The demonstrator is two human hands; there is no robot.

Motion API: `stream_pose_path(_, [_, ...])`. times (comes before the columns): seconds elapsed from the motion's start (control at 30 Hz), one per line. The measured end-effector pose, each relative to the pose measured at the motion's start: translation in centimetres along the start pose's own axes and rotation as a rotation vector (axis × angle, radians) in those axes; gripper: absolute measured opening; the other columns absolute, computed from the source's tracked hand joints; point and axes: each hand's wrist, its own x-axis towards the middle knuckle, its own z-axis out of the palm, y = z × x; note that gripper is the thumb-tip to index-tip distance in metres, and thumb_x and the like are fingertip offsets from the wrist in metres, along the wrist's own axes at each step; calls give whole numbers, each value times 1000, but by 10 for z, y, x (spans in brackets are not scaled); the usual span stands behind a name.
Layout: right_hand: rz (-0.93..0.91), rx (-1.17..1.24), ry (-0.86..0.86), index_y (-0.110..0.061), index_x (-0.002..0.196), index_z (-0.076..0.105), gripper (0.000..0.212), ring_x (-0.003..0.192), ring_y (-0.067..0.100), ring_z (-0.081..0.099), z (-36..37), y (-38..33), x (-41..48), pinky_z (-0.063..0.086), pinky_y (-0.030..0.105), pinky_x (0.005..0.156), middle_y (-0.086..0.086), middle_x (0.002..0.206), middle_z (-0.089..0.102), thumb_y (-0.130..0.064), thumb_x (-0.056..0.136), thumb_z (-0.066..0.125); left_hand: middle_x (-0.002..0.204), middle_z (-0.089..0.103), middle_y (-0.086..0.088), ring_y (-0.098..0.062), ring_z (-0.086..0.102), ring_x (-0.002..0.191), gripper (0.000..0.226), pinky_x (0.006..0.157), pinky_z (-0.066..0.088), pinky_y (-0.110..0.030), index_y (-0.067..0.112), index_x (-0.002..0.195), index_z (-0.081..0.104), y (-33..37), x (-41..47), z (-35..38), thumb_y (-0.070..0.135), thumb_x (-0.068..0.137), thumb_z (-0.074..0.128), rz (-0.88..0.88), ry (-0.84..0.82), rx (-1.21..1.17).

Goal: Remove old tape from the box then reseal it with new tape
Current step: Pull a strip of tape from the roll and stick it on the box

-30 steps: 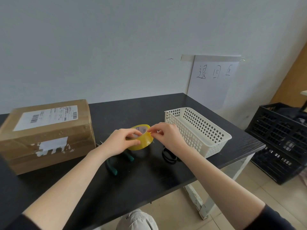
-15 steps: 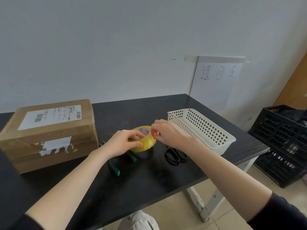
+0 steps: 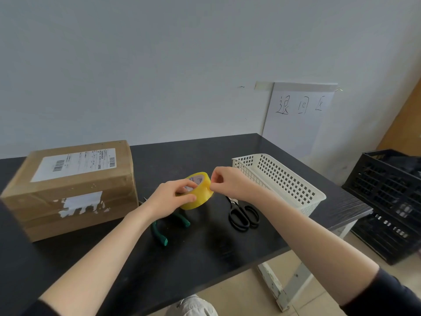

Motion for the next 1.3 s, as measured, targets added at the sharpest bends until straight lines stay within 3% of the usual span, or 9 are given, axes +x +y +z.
stream_pose_path(0.13, [69,263,21,-8,89,65,10,74,24,73,4,5,2,58,30,73,11,82,75,-11,80,64,98,66,10,-12,61,95,28,78,46,-22,37,115,60,-4,2,3,37,87,64,-12,5,16])
stream_pose_path(0.37, [82,444,-2,-3,102,72,18,70,14,73,0,11,3,59,22,66,16,87,75,-7,85,72,103,66,9,-11,61,99,31,75,44,-16,35,119,60,-7,2,4,38,88,63,2,28,-14])
stream_pose_path(0.5, [46,279,89,-6,88,74,7,68,14,71,-7,7,5,56,16,63,9,77,74,-6,85,68,105,65,8,-11,59,102,32,76,43,-16,35,120,58,-7,2,5,38,88,62,-13,63,-16])
stream_pose_path(0.6, [-22,34,139,-15,85,73,17,72,18,69,-12,-12,13,55,24,68,2,75,70,-4,82,61,106,66,5,-12,60,102,28,82,47,-25,35,116,58,-7,2,3,39,89,60,-32,111,-36])
stream_pose_path(0.77, [-7,-378,88,-19,105,71,30,99,29,64,-25,-36,42,55,37,85,7,112,66,-4,88,51,114,63,5,-14,58,108,31,89,47,-31,30,121,53,-5,-3,4,38,91,58,-61,141,-26])
stream_pose_path(0.87, [-40,-568,27,-12,116,65,35,104,31,62,-27,-47,49,51,32,79,10,118,62,3,89,50,115,61,4,-12,57,106,30,87,45,-28,30,120,51,0,-8,5,39,92,56,-81,155,-75])
stream_pose_path(0.97, [-101,-656,93,-7,110,65,34,98,31,62,-26,-48,52,42,30,69,12,110,62,10,84,50,113,62,4,-10,58,104,28,84,45,-26,30,118,51,1,-14,7,40,91,56,-85,167,-99])
stream_pose_path(1.17, [-255,-714,179,-6,109,60,30,98,30,58,-25,-44,60,38,30,69,10,108,57,10,84,54,104,68,6,-8,63,97,24,75,46,-19,30,109,53,2,-25,14,42,89,59,-77,187,-154])
stream_pose_path(1.3, [-294,-743,201,-5,109,59,31,98,30,56,-23,-45,67,41,32,72,12,110,57,11,84,50,101,68,5,-9,63,95,23,79,48,-23,29,105,54,1,-30,16,44,88,60,-86,204,-180])
